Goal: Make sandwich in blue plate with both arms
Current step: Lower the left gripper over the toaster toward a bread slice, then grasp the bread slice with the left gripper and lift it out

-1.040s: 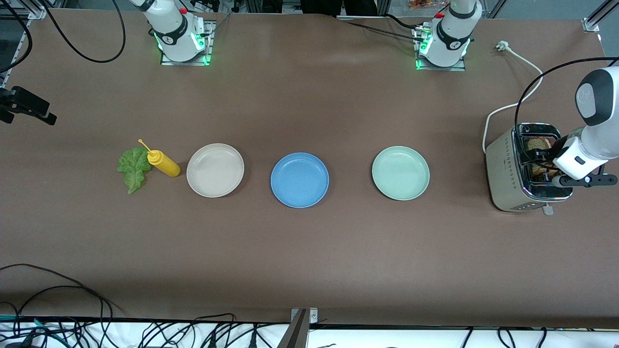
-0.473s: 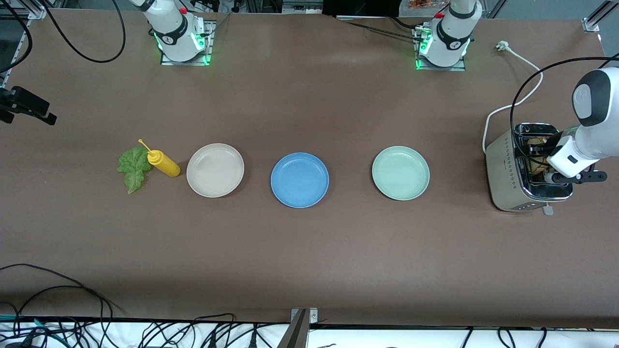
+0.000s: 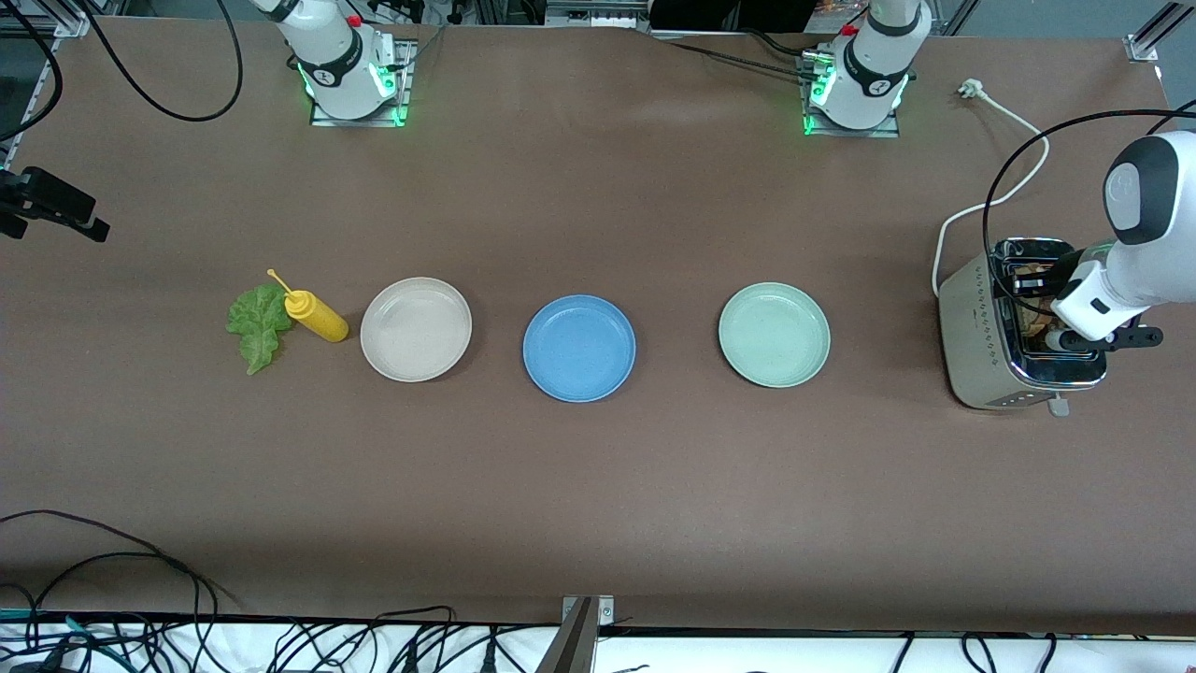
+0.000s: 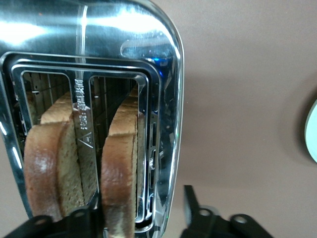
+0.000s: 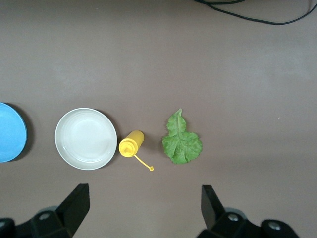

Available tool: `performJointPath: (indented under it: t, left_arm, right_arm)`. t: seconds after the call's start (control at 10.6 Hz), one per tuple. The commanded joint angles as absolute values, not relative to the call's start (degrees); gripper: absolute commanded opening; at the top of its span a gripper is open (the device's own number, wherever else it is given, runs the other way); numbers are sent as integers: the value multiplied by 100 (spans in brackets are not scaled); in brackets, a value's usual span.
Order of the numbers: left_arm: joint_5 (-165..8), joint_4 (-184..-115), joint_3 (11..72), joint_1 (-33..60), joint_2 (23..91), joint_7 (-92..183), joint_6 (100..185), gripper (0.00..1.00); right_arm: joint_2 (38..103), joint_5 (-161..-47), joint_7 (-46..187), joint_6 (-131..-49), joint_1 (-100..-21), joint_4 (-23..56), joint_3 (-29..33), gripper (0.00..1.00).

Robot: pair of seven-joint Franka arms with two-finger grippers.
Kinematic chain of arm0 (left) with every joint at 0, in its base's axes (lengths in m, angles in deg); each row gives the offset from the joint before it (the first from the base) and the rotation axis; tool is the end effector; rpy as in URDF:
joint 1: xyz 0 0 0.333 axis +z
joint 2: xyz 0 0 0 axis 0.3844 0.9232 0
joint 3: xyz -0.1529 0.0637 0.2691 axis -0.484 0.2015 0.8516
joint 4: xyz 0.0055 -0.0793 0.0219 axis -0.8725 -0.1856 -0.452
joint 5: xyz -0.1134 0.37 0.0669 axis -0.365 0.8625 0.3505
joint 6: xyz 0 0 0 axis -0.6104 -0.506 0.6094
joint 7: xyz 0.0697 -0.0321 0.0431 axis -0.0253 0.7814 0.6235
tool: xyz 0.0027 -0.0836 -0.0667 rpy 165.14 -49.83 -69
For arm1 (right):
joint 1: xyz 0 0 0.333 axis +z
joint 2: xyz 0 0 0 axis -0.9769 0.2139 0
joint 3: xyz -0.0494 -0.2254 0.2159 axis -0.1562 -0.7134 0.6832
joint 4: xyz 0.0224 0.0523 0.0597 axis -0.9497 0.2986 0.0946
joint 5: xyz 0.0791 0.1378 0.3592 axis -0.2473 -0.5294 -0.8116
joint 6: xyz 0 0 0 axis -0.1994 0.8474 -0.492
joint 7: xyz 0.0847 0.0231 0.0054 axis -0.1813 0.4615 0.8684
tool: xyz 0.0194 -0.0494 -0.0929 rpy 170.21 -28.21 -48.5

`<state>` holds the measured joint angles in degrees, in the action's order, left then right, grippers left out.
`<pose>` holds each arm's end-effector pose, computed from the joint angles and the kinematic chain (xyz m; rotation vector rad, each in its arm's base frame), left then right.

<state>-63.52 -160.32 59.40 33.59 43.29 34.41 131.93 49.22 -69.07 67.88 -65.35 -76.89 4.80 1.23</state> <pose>0.5564 0.1147 0.3625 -3.0520 -0.1004 0.4482 0.5665 -0.0483 0.6289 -3.1049 0.0769 -0.0440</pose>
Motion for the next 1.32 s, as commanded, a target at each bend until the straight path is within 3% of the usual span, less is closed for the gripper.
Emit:
performJointPath:
  t: [0.0,0.19,0.47,0.85,1.23]
  left_arm:
    - [-6461,-15993,5903,3412,4190,3381,13038,51]
    - [-6461,-15897,5920,3421,4137,2883,12959,35]
    - [-6479,-15677,5947,3482,4137,2433,12660,0]
    - [-6479,-15650,5964,3500,4059,2396,12573,0]
    - [-6610,-14949,5964,3465,4041,2397,11721,0]
  right_arm:
    - [4946,-6914,6817,-6410,-7712,346,129,100]
    - [4946,-6914,6808,-6402,-7703,355,138,100]
    - [4946,-6914,6817,-6402,-7703,355,138,100]
    - [4928,-6905,6843,-6332,-7703,346,138,100]
    - [4902,-6905,6861,-6331,-7712,346,59,100]
